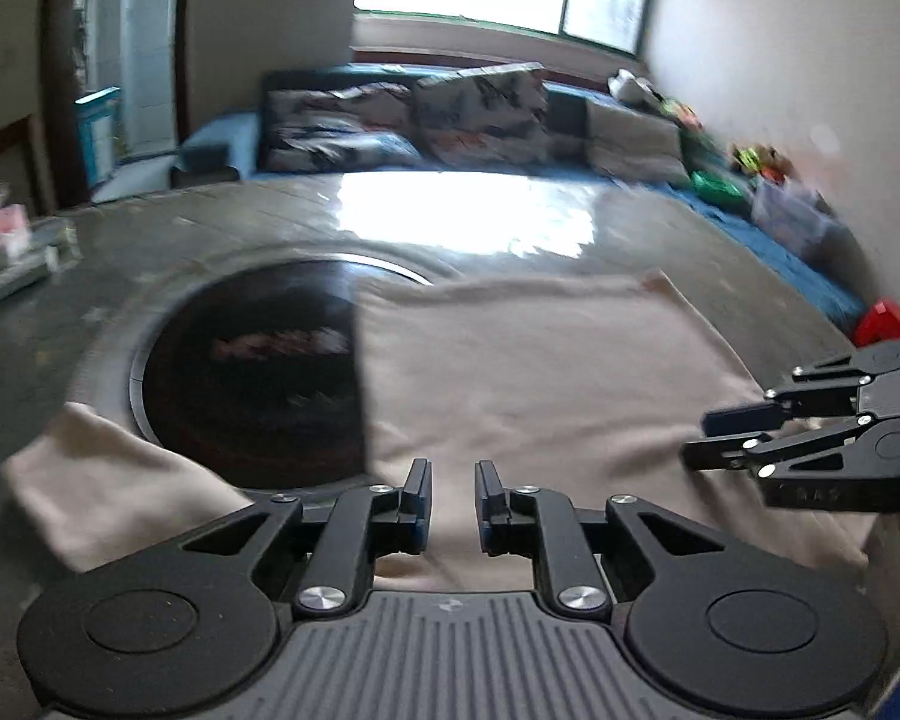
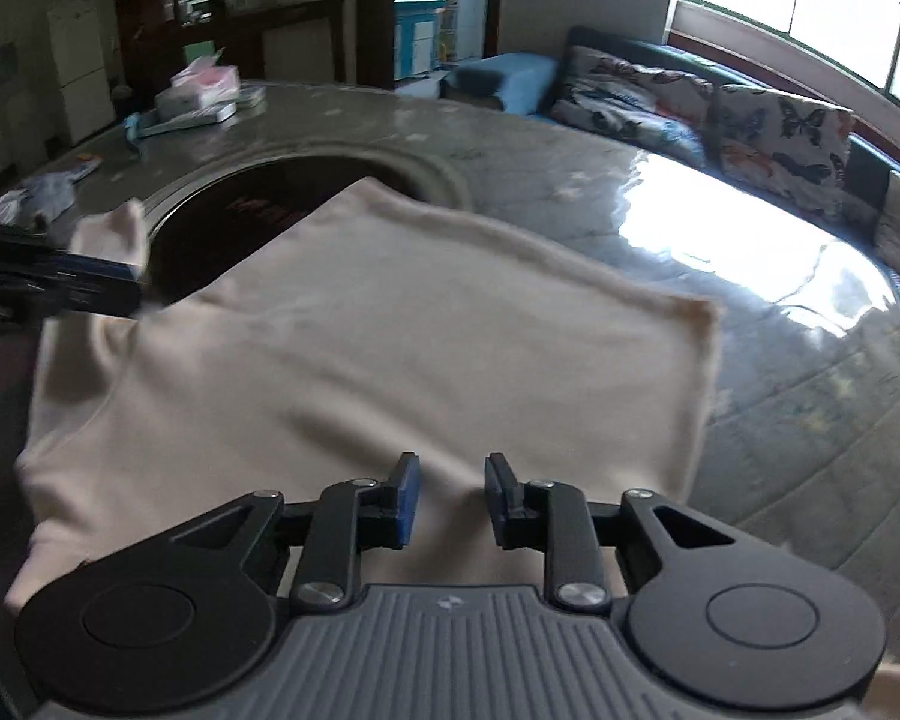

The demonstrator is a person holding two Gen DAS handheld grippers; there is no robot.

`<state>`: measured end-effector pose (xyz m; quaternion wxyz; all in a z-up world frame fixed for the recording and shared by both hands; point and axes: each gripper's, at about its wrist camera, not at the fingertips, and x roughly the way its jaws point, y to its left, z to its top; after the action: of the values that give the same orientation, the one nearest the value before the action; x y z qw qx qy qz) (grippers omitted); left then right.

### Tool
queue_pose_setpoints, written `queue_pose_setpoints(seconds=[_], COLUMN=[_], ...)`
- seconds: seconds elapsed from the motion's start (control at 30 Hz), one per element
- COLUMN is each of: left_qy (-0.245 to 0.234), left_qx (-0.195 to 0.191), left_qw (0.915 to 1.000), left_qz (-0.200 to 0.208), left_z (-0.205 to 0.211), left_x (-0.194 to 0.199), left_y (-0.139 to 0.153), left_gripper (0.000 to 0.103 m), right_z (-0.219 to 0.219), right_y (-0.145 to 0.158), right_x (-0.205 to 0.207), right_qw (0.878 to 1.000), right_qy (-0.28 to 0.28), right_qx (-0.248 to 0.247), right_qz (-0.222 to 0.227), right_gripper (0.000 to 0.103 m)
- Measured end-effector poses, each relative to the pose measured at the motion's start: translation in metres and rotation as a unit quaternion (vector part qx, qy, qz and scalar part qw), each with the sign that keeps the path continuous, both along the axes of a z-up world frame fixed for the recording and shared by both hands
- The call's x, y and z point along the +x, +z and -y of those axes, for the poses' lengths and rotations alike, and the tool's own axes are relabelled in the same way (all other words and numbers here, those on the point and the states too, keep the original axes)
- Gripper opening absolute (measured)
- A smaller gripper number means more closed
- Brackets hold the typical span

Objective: Fold clothes

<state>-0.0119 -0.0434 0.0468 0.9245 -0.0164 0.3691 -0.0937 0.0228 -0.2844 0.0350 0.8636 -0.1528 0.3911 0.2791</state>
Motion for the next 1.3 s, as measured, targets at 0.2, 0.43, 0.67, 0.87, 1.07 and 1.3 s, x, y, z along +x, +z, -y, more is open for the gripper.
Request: queue_pose_setpoints(seconds=[0.2,0.43,0.67,0.87,1.07,1.3], left_qy=[-0.006,0.000,-0.026,-0.092,-0.106,-0.105], left_qx=[0.008,0.023,0.022,0.063,0.076,0.078], left_qw=[0.9999,0.9997,0.9994,0.9936,0.9913,0.9911], left_qz=[-0.007,-0.008,0.003,0.014,0.018,0.023], left_z=[0.003,-0.005,0.009,0.038,0.036,0.033], left_x=[-0.007,-0.014,-0.027,-0.048,-0.060,-0.060], left_y=[-0.015,-0.019,-0.009,-0.017,-0.026,-0.018], left_gripper=[0.029,0.038,0.043,0.043,0.047,0.047], right_z=[-0.002,0.004,0.007,0.009,0.019,0.041], right_y=[0.002,0.005,0.007,0.009,0.015,0.014], right_x=[-0.037,-0.076,-0.090,-0.098,-0.096,-0.097], right_qw=[0.999,0.997,0.996,0.995,0.997,0.998], right_qy=[0.040,0.074,0.089,0.099,0.081,0.050], right_qx=[-0.011,-0.011,-0.014,-0.013,0.005,0.022], right_qz=[0.003,-0.003,-0.002,-0.002,0.003,-0.007], right_gripper=[0.030,0.032,0.032,0.033,0.033,0.033])
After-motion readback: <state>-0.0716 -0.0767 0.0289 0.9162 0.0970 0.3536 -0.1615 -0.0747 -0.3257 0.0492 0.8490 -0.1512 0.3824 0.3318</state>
